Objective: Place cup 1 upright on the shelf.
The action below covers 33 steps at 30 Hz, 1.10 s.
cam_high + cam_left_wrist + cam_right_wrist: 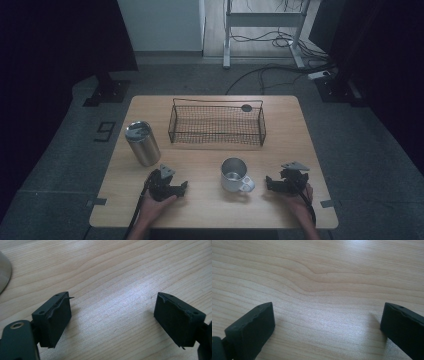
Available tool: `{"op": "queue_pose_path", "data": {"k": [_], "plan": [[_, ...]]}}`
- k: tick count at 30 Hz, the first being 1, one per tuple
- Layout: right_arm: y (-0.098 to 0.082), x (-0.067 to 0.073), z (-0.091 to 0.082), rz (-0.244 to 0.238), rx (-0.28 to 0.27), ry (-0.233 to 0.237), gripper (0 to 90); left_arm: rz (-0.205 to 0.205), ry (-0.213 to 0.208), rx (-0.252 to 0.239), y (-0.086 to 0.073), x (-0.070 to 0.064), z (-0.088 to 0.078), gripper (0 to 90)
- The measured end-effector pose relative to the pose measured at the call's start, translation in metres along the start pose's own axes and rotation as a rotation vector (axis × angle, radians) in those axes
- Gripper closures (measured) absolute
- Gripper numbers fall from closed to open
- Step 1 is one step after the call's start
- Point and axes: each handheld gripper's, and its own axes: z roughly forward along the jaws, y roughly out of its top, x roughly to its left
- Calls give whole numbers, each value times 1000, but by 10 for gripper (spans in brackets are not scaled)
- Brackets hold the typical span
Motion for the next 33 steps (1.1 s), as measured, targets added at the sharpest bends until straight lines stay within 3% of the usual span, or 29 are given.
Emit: {"op": "queue_pose_path", "data": {"k": [33], "plan": [[0,0,0,8,-1,-8,0,10,-7,-9,0,0,-3,145]]}}
